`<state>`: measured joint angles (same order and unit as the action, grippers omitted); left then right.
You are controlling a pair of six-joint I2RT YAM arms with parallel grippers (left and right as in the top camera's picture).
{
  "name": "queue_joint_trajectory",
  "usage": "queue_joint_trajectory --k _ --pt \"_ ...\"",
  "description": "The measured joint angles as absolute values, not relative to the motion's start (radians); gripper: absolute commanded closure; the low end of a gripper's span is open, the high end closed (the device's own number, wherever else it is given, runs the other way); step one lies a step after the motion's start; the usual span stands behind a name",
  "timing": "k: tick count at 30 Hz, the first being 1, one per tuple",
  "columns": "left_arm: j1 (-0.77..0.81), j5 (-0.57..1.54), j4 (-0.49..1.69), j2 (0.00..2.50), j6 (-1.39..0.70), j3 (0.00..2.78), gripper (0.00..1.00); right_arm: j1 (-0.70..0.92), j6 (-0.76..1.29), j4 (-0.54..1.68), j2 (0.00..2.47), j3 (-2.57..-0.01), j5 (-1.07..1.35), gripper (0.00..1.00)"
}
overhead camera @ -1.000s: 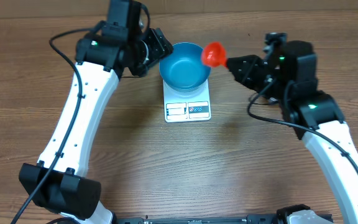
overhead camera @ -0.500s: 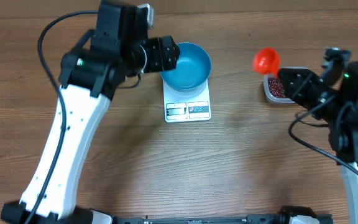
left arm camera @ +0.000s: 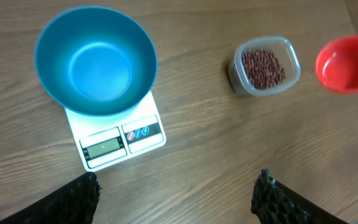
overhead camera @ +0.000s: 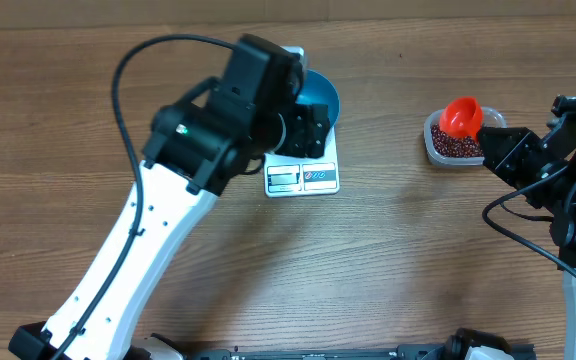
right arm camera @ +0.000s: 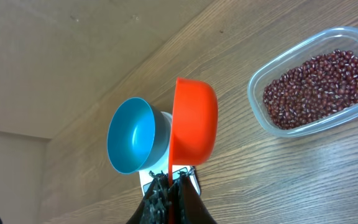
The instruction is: Scoop item into bowl and weigh 150g on scale
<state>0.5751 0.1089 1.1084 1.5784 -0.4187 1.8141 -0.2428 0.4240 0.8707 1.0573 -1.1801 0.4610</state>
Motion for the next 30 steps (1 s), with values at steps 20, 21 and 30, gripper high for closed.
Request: queue_joint_trajectory --k 20,21,30 --pt "0.700 0.070 0.909 1.579 -0.550 1.463 0.20 -0.243 0.385 0.930 1.057 -1.180 0.467 0.96" --pt "0.706 0.070 0.894 1.579 -0.553 1.445 0.20 -0.243 0.383 0.932 1.057 -1.180 0.467 0.96" --pt "0.713 0.061 0.761 1.580 -0.594 1.282 0.24 -0.243 0.367 0.944 1.057 -1.180 0.467 0.96"
